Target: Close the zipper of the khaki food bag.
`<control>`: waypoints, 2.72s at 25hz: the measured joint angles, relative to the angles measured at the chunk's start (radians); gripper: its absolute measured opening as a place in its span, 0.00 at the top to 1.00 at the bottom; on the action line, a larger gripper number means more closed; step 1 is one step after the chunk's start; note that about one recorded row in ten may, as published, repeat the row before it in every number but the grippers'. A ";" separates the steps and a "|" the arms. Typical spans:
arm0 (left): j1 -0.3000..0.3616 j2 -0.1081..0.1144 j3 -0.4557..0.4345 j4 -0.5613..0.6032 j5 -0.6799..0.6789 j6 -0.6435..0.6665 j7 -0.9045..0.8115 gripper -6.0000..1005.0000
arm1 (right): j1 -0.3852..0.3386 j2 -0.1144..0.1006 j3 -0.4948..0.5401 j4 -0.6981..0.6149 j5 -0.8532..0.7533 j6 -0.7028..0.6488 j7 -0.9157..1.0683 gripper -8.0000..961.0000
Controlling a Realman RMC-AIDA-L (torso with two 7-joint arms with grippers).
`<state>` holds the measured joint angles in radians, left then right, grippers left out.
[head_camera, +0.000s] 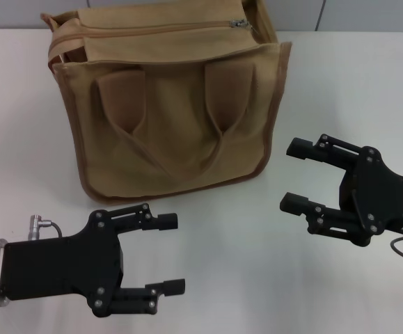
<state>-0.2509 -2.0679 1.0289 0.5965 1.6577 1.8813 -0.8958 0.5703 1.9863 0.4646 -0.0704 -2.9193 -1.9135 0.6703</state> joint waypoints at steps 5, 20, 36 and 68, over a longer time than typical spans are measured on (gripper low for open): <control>0.004 0.002 -0.020 0.000 -0.004 0.006 0.001 0.22 | 0.015 0.005 -0.007 -0.005 0.000 -0.005 -0.013 0.22; 0.000 0.003 -0.023 0.005 0.001 0.015 0.002 0.22 | 0.013 0.025 -0.003 -0.043 0.007 0.004 -0.067 0.22; -0.002 0.006 -0.024 0.005 0.002 0.033 -0.008 0.22 | 0.015 0.030 -0.009 -0.052 0.006 0.005 -0.059 0.22; 0.010 0.002 -0.027 0.001 -0.004 0.049 0.015 0.23 | 0.045 0.082 -0.022 -0.081 0.048 0.034 -0.046 0.22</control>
<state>-0.2408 -2.0663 1.0017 0.5971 1.6533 1.9300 -0.8804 0.6156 2.0683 0.4423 -0.1519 -2.8715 -1.8793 0.6243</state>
